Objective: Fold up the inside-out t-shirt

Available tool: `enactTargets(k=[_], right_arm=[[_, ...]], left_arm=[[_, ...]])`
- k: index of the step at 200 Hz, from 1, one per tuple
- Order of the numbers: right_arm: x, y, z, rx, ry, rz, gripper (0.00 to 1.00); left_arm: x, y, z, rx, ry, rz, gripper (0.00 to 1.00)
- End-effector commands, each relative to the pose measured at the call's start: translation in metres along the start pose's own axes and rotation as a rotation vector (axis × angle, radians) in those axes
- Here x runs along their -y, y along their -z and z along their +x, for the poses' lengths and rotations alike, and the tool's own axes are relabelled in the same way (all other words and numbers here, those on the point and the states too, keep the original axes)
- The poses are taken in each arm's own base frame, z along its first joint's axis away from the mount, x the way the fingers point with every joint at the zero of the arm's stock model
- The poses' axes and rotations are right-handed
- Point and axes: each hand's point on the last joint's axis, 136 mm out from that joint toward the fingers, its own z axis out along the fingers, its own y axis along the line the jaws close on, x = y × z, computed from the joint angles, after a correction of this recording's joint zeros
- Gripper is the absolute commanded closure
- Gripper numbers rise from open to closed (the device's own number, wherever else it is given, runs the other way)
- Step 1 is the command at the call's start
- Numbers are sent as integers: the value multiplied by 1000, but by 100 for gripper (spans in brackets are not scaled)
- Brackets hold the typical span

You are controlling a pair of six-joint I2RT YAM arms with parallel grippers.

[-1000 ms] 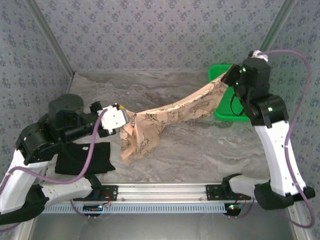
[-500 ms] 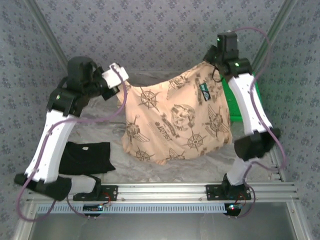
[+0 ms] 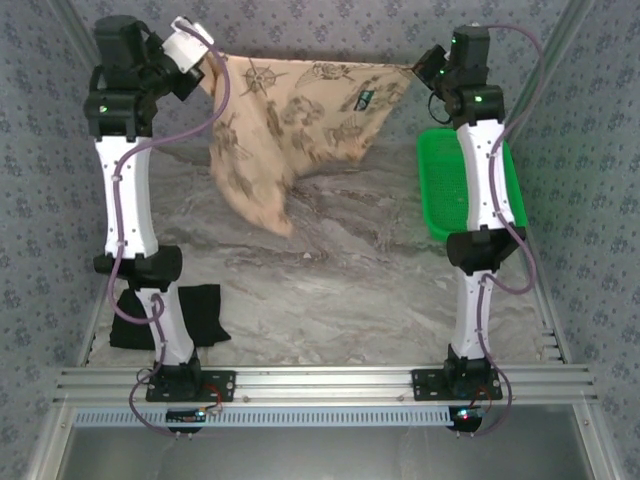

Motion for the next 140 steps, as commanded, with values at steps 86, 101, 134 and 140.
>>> enactTargets(k=[86,101,134,140], right_arm=[[142,95,203,-289,-15,276,100],[171,113,264,-387,17,338,100],[233,159,345,-507,-8,496,83],[241,166,350,-509,-18,515,81]], left_arm=[[314,119,112,-235,-13,659,95],[389,148,152,-378,-14,832,84],[469,192,190,-580,11,1035,50],[469,191,183,-563,20,1029,49]])
